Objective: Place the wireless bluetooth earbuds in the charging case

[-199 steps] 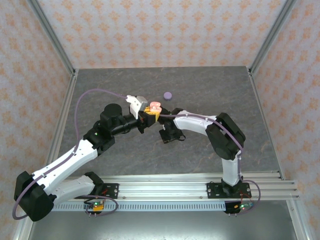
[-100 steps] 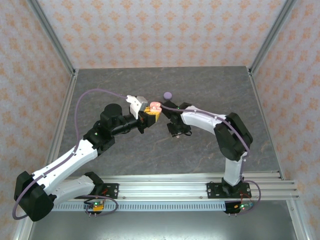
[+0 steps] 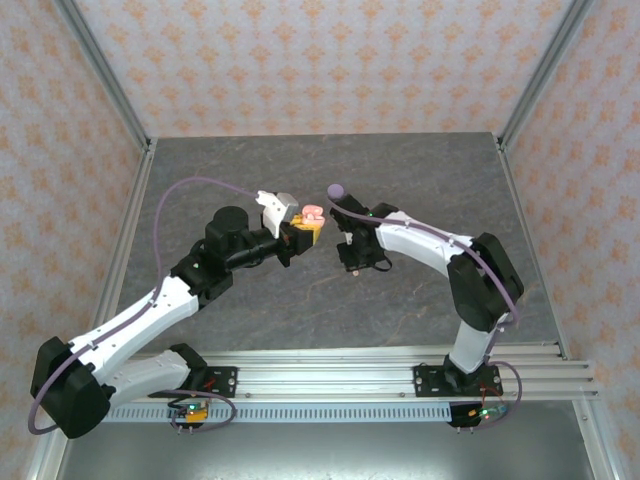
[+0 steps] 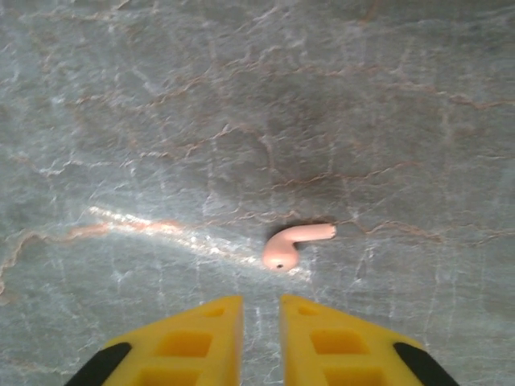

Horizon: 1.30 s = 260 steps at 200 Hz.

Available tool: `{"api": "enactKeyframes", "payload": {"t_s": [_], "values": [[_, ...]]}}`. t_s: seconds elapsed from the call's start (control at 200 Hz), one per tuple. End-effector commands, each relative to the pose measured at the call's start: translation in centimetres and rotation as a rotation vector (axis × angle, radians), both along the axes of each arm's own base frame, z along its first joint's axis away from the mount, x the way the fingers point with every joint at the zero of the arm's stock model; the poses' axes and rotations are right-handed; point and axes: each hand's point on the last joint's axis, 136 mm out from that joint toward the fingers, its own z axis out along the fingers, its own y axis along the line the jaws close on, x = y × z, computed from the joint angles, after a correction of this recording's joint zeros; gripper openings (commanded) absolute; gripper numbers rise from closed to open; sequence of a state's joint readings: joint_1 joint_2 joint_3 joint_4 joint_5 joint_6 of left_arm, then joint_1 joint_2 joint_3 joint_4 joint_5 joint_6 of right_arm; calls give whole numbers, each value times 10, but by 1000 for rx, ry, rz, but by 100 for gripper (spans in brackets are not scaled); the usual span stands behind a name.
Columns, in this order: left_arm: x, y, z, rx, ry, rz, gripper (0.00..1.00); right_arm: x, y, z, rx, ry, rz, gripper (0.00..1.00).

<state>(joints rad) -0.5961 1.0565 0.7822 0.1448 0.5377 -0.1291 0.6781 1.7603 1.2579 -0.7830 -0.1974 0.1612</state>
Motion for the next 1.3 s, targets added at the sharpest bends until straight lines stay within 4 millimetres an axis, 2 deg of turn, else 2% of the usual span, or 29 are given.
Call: {"api": "enactKeyframes", "payload": {"t_s": [0.0,0.235,0.46,0.666,0.966,1.296], "values": [[-1,-3,9,-4,-32,-11,16,14,-7,3,-14,-53,-38,16],[0,-2,8,-1,-32,-5,16,34,-18,-9,-117,-65,-75,8],[1,-2,8,-4,-31,-2,16,41,-13,-21,-134,-45,-71,2],[1,-3,7,-6,-29,-3,16,37,-17,-38,-173,-7,-61,2],[1,-3,6,-5,-26,-3,16,25,-28,-50,-220,34,-45,3],[2,-4,7,-8,-21,-2,16,5,-36,-45,-214,73,-26,3]]}}
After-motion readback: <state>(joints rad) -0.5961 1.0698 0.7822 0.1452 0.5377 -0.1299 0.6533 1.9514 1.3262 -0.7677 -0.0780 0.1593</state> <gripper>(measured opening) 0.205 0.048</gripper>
